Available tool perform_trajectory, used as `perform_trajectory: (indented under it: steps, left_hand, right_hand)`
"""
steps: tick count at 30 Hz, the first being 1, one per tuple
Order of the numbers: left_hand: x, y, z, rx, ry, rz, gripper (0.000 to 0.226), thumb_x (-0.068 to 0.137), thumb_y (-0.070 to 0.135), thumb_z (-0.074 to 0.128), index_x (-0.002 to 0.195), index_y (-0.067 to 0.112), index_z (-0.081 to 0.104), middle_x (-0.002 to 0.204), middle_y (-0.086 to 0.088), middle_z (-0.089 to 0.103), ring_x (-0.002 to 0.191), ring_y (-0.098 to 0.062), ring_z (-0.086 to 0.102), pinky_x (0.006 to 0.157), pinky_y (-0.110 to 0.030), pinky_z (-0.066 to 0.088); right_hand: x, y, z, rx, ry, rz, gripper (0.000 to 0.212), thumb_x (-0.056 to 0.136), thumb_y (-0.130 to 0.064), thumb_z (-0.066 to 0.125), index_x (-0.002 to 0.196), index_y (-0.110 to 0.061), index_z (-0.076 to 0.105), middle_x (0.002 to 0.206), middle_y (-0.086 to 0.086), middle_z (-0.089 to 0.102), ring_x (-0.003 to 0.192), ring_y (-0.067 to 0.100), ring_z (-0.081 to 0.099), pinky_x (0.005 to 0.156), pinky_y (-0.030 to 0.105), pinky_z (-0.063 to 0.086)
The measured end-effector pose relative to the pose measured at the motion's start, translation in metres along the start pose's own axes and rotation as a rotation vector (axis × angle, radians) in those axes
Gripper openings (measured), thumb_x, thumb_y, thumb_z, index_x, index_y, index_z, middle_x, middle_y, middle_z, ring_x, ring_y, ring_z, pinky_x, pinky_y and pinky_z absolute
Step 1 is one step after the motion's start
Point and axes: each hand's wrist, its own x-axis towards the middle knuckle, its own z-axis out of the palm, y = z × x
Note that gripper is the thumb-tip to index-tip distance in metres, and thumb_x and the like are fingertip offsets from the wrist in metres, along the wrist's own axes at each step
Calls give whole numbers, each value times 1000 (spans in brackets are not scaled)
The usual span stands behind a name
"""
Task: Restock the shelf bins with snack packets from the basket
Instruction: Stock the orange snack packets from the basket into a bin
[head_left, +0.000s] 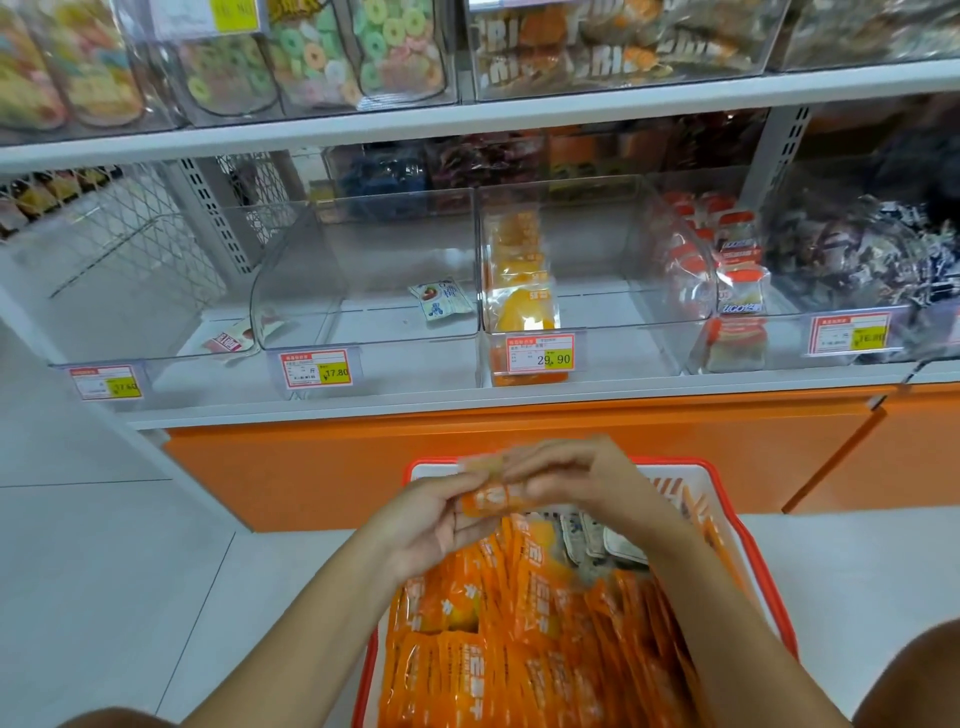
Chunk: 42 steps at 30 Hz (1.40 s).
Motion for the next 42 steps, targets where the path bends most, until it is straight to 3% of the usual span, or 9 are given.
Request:
perform_trajectory:
  steps: [5, 8, 11, 16, 23, 26, 32, 38, 42]
  left_hand:
    - [-13, 32, 13, 347, 7, 262, 32, 87, 15, 60, 110, -8, 63, 101, -22, 67, 87, -30, 61, 77, -33, 50]
    - [-20, 51, 23, 477, 2, 410, 27, 88, 20, 61, 108, 1, 66, 101, -13, 72, 92, -27, 68, 86, -34, 53]
    - [-21, 62, 35, 548, 76, 556, 16, 91, 20, 60, 102, 13, 70, 94, -3, 75, 87, -18, 71, 78, -29, 55]
    - [3, 68, 29, 1065, 532, 848, 44, 96, 32, 51, 139, 25, 46, 135, 22, 35, 133, 1, 30, 110, -27, 27]
    - [31, 57, 17, 1455, 518, 723, 67, 100, 33, 41, 152, 19, 2, 159, 3, -6, 145, -9, -9, 111, -21, -11]
    - [31, 56, 17, 1462, 504, 702, 72, 99, 34, 42, 151, 19, -5, 158, 5, -13, 144, -6, -13, 111, -21, -12]
    - [27, 58, 20, 1448, 469, 684, 73, 99, 33, 44, 152, 20, -6, 157, 7, -16, 135, 1, -15, 107, -18, -9]
    - [23, 60, 19, 1434, 436, 657, 76, 98, 33, 47, 152, 21, -4, 158, 9, -15, 146, -9, 0, 112, -20, 3]
    - [20, 50, 13, 1477, 485, 686, 66, 99, 31, 45, 153, 15, 9, 160, 2, 4, 146, -12, 6, 114, -21, 5]
  right_hand:
    - [10, -18, -14, 33, 511, -24, 9, 82, -24, 70, 91, -21, 70, 88, -7, 68, 83, 9, 64, 74, 21, 48]
    - [17, -28, -23, -43, 359, 128, 27, 80, -25, 73, 105, -22, 64, 97, -3, 67, 82, 7, 66, 65, 16, 50]
    - [28, -42, -30, -5, 212, 150, 24, 84, -16, 69, 96, 4, 66, 87, 10, 71, 74, 11, 68, 66, 19, 53]
    - [77, -78, -68, -319, 526, -98, 10, 83, -17, 72, 87, -9, 68, 67, -4, 59, 51, -6, 50, 53, 10, 41]
    - [141, -68, -108, -606, 411, 163, 19, 82, -20, 73, 86, -2, 71, 69, 2, 64, 53, 4, 52, 48, 8, 42]
    - [151, -47, -106, -571, 299, 326, 20, 81, -16, 75, 94, -1, 72, 73, 8, 66, 58, 11, 56, 54, 16, 48]
    - [166, -43, -96, -1027, 210, 539, 36, 80, -31, 73, 95, 1, 69, 98, 14, 69, 87, 26, 64, 79, 31, 51]
    - [157, -55, -77, -1273, 434, 484, 43, 74, -42, 79, 93, -9, 59, 96, 6, 62, 94, 27, 62, 69, 29, 42]
    - [129, -55, -66, -1172, 611, 330, 38, 80, -40, 73, 78, -13, 46, 94, 10, 65, 85, 29, 60, 63, 30, 38]
